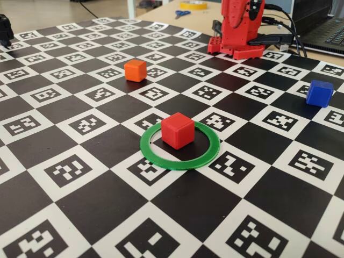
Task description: Grab the red cube then put it in the green circle then put the blue cube on top and finally the orange cube on top
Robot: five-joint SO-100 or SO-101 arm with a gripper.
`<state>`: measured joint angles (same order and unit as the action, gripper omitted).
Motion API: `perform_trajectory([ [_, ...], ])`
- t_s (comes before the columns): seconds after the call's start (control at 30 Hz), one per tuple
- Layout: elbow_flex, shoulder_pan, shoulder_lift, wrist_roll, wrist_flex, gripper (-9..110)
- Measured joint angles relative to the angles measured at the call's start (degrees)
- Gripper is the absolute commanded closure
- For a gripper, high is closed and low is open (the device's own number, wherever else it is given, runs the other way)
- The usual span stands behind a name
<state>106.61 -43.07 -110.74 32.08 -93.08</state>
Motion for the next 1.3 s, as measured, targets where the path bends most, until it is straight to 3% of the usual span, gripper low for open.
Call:
perform_trajectory([
  [0.27, 2.81, -12.04, -0.70, 5.19, 6.68, 61],
  [0.87, 4.75, -20.48, 11.95, 15.73, 20.57, 60],
  [1.3, 4.13, -26.54, 20.04, 18.19, 24.17, 59],
])
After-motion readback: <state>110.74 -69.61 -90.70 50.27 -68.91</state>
